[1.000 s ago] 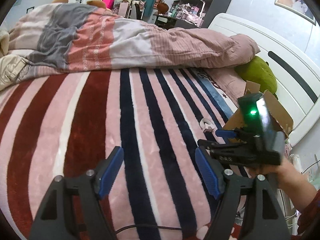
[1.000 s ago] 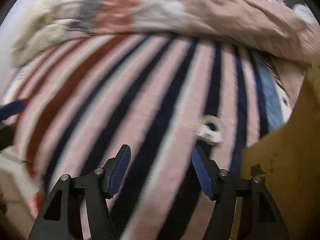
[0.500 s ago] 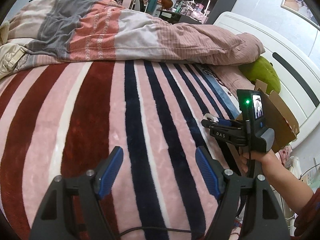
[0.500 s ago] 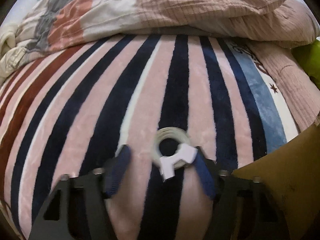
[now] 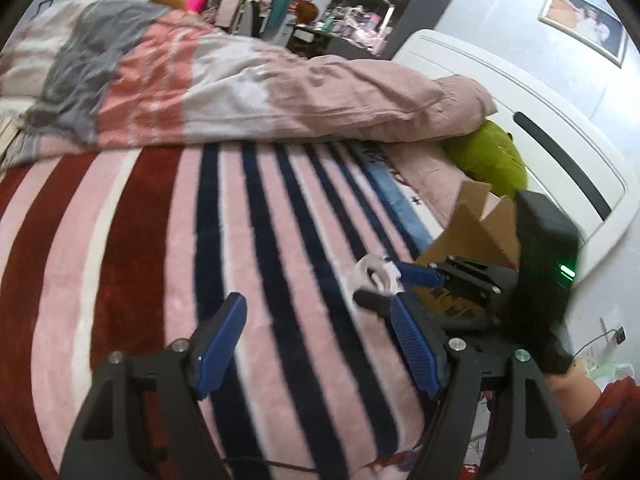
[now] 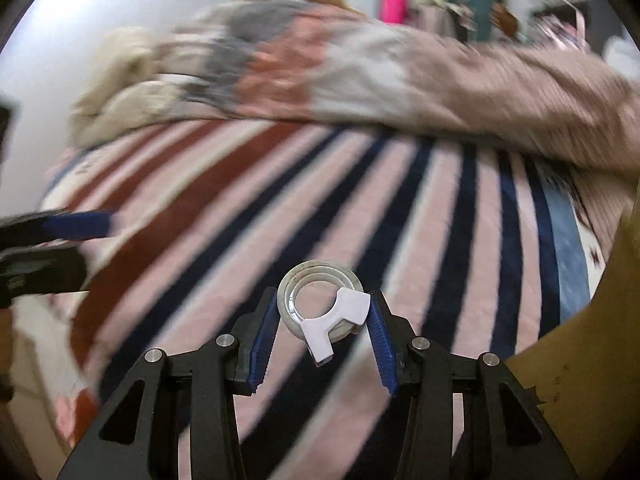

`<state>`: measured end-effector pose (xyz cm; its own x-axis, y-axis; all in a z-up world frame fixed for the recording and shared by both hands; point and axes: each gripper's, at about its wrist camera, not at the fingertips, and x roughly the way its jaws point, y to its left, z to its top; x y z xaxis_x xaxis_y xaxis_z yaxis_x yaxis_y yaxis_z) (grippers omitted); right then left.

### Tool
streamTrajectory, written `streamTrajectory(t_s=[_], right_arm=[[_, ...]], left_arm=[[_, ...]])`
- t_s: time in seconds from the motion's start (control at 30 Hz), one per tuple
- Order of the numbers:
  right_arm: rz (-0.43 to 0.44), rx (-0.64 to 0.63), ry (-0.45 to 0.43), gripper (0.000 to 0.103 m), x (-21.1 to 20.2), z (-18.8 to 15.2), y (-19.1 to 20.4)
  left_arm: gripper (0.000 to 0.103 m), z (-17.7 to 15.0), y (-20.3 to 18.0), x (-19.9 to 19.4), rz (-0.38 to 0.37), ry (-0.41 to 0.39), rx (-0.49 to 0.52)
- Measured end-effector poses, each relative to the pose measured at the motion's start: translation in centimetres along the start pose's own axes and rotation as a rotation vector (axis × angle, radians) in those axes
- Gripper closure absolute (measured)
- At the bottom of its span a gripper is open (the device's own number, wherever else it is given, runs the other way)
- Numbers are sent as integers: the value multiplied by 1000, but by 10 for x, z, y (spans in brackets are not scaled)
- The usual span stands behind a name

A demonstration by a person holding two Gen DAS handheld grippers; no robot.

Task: Organize rigid objects
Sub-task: 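Grasp the clear tape roll with the right gripper, then lower the tape roll into the cardboard box and open the right gripper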

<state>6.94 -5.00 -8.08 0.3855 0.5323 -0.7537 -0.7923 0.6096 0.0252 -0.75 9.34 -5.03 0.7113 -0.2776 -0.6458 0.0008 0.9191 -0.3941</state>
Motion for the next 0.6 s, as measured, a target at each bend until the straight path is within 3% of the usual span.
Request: streamTrajectory(t_s=[0.17,0.3,0.43,0.6], right_arm=[[45,-82,-91,64,-52,7,13],[29,-103,-150,64,-82,9,4],[-5,-104,-197,64,-107,6,-22],[-88,-86,-236,64,-130,-7,-65]], left_arm=[[32,23,-48,4,-88,12,67],[44,40,-91,17,-133,41,128],[60,54,-136,35,-172,62,183],[67,67,-185,64,-173,92,251]])
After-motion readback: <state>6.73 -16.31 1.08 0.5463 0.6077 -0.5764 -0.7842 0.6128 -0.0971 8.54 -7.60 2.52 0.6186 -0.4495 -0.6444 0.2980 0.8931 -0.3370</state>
